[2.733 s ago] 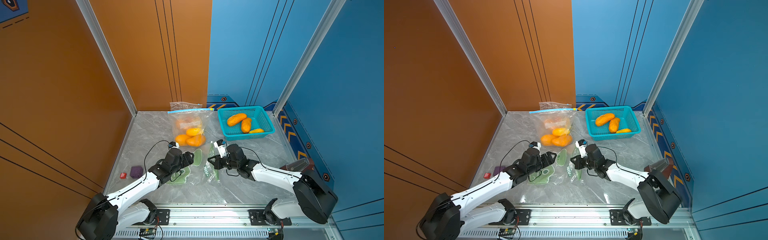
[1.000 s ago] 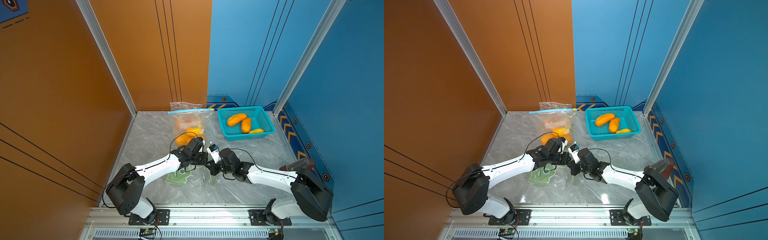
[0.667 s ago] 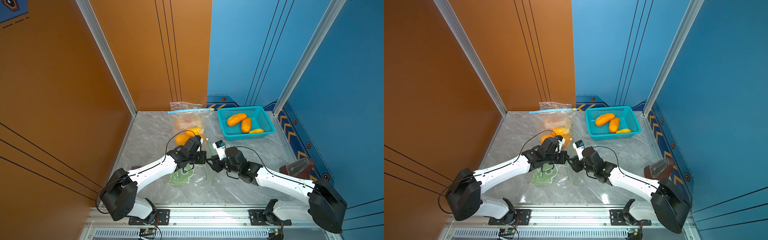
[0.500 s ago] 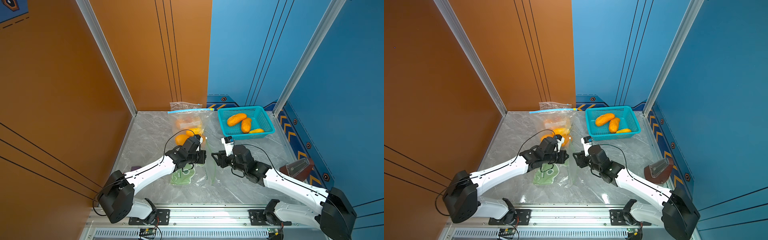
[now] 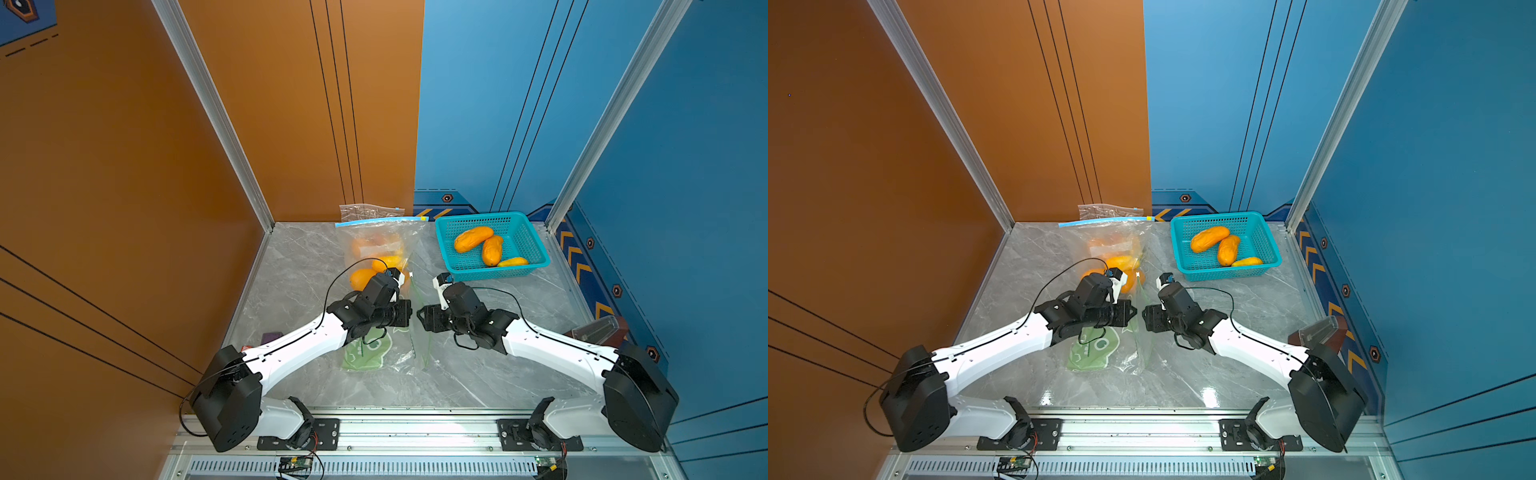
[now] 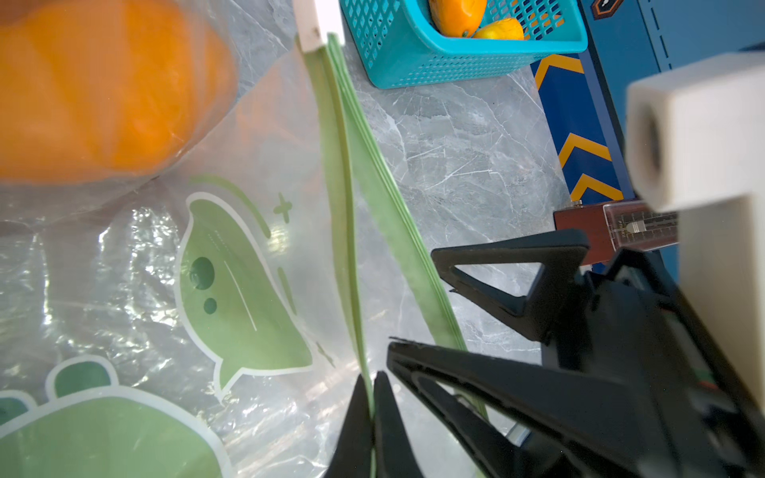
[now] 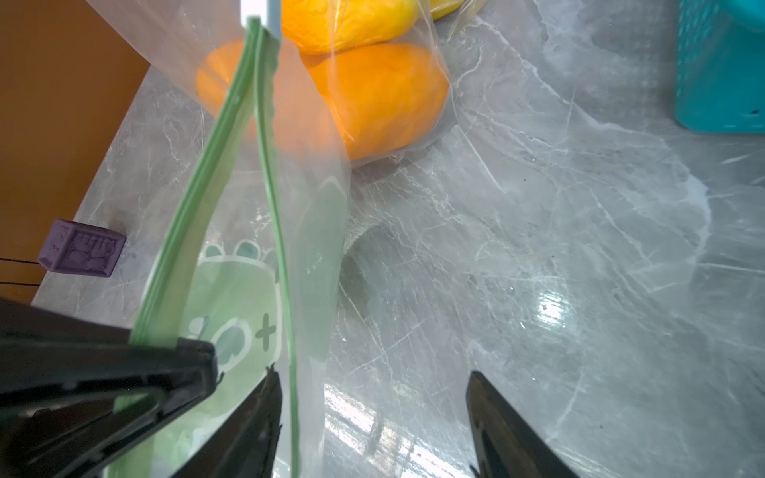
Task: Place the mango in a zip-top bag and seal the zipper
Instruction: Open the zipper of the food storage bag at the center of the board.
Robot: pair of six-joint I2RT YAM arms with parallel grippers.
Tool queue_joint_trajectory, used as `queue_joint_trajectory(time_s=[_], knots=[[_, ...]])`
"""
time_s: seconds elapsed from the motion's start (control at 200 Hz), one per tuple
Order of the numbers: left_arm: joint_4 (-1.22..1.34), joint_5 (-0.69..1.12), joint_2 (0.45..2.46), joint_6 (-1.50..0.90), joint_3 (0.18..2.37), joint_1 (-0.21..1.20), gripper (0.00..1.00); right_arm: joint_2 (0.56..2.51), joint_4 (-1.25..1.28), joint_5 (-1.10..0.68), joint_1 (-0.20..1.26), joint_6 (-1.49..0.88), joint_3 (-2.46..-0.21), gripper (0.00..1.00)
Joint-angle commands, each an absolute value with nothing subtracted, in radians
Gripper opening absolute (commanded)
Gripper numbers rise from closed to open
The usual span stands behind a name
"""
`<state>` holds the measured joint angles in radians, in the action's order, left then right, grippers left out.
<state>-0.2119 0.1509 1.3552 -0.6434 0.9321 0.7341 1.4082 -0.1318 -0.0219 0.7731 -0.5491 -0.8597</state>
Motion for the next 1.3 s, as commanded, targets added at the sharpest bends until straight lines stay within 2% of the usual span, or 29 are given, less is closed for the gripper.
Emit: queue_joint_trajectory(time_s=[0.0,0.215,0.485,0.621,0.861,1.086,1.291], knots=[[-0.227,0.174,1.304,-0.639,0.960,0.739,0.00,1.467,-0.203,-0.018,0.778,-0.583,-0.918,0.71],[-0.356,0.151,1.251,-0.611,1.023,0.743,0.00,1.535,-0.291,0.061,0.778,-0.606,-0.975,0.73],[-0.568,0.025,1.205,-0.469,1.145,0.733,0.00,1.487,-0.463,0.254,0.739,-0.581,-1.002,0.69],[-0.694,0.008,1.216,-0.372,1.252,0.732,0.00,1.460,-0.521,0.276,0.732,-0.532,-1.045,0.70],[-0.888,-0.080,1.291,-0.221,1.439,0.767,0.00,1.443,-0.563,0.167,0.740,-0.457,-1.145,0.70],[-0.894,-0.083,1.364,-0.203,1.469,0.773,0.00,1.415,-0.583,0.054,0.738,-0.432,-1.207,0.75],[-0.889,-0.113,1.416,-0.225,1.486,0.771,0.00,1.304,-0.597,-0.008,0.710,-0.416,-1.213,0.78]])
